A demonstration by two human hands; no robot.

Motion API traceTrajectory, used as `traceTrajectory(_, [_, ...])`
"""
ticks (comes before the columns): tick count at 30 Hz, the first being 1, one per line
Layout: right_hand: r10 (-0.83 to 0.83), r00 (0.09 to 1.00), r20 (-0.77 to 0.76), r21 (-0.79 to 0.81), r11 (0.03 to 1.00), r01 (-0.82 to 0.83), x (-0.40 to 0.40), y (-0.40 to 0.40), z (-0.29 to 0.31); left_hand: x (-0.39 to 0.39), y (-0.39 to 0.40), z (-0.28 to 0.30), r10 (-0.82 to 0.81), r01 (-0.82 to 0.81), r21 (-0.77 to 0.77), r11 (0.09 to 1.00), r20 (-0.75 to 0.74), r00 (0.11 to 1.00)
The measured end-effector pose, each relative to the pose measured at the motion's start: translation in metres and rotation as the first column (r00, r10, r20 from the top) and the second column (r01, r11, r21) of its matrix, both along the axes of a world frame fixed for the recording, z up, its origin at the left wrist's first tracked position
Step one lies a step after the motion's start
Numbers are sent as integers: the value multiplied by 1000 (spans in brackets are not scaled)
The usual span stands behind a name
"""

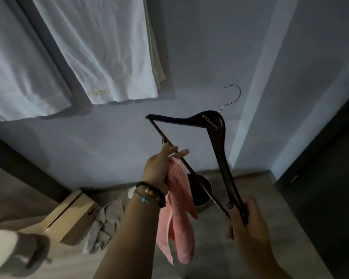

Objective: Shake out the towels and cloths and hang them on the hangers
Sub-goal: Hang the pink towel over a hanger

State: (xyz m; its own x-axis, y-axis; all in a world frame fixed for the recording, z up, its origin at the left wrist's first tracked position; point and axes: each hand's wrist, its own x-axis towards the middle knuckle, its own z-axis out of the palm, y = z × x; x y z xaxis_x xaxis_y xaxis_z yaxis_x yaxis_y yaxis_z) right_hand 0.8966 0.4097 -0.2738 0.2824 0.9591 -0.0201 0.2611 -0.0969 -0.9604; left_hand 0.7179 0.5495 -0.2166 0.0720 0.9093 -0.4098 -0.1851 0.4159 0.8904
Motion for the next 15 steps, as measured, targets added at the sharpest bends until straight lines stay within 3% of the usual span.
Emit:
traceTrajectory(3, [13,992,125,62,998,-21,7,-22,-9,16,-14,5,-31,33,62,998,-26,999])
traceTrajectory(7, [128,977,169,37,990,-136,33,-48,-10,41,-37,14,-30,30,6,1000,-1,1000])
traceTrajectory(12, [282,922,264,-39,959,-282,73,-78,-15,65,-73,20,74,-29,-136,990,333,940])
traceTrajectory(15, [337,912,233,-48,941,-335,90,-88,-11,70,-92,14,155,-82,-184,980,426,891])
